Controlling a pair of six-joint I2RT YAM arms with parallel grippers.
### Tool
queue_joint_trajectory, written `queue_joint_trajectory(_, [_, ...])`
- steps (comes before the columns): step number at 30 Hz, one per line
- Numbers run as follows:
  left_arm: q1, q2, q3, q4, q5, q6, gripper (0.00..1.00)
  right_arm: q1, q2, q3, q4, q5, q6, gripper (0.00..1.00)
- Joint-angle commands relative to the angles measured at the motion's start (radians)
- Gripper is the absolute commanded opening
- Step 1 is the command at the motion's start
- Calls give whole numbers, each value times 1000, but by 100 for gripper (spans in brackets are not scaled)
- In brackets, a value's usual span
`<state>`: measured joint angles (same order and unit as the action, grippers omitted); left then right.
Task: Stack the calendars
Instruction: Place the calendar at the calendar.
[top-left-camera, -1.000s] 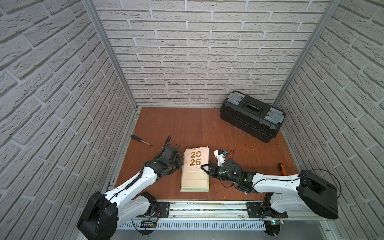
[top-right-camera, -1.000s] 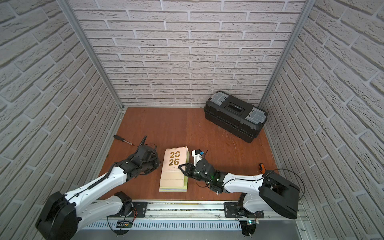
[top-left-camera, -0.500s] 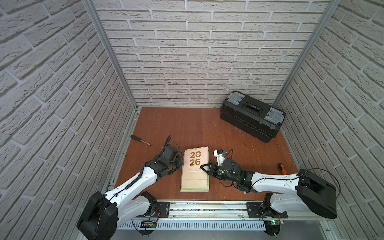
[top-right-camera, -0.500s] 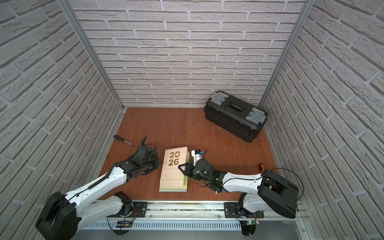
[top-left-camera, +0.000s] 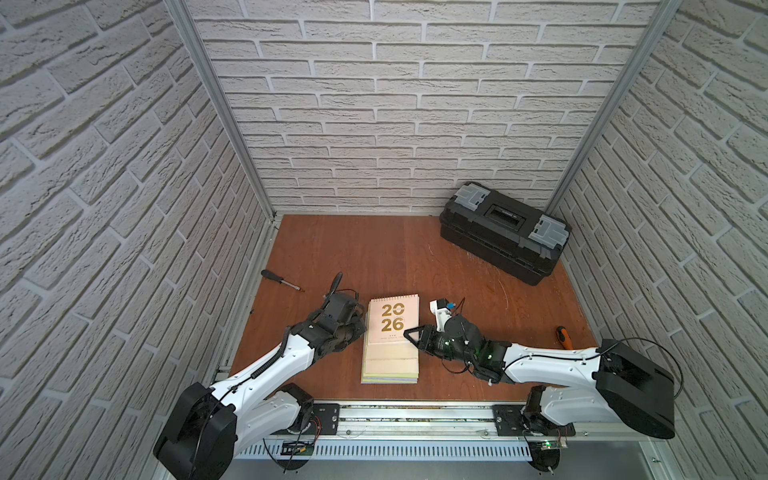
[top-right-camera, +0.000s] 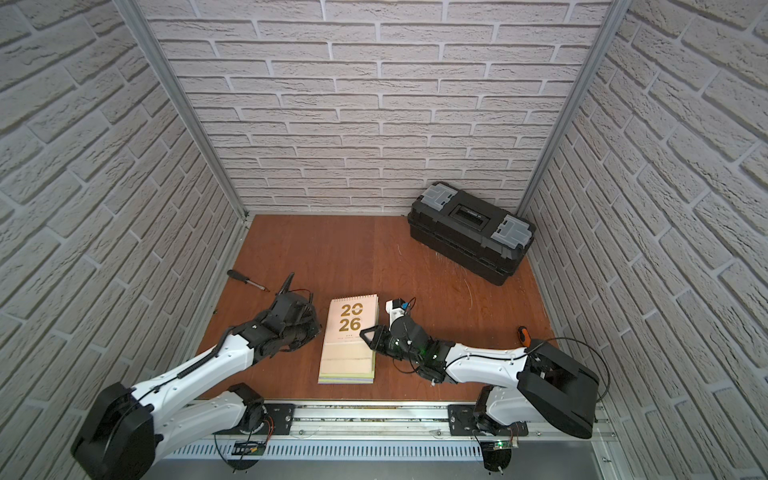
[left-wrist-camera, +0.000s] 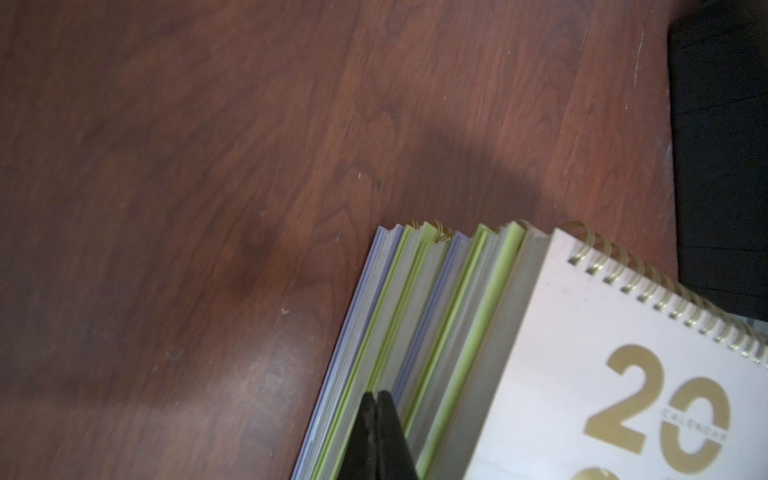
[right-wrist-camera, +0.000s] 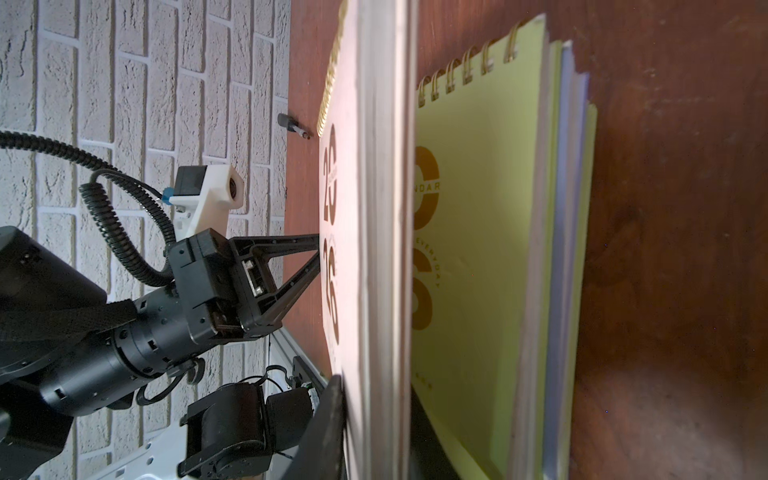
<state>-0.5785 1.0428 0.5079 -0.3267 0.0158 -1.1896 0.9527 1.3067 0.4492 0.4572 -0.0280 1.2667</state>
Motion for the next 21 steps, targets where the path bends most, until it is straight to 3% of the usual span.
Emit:
queue_joint_trajectory(1, [-3, -6, -20, 23, 0, -8, 0, -6, -37, 14, -7, 25, -23, 24])
queue_joint_trajectory(10, [-3, -11, -20, 21, -2, -8, 0, -6, -64, 35, -96, 44, -46, 37])
queue_joint_trajectory(21, [-3, -11, -19, 18, -5, -6, 0, -6, -110, 90, -288, 104, -99, 41])
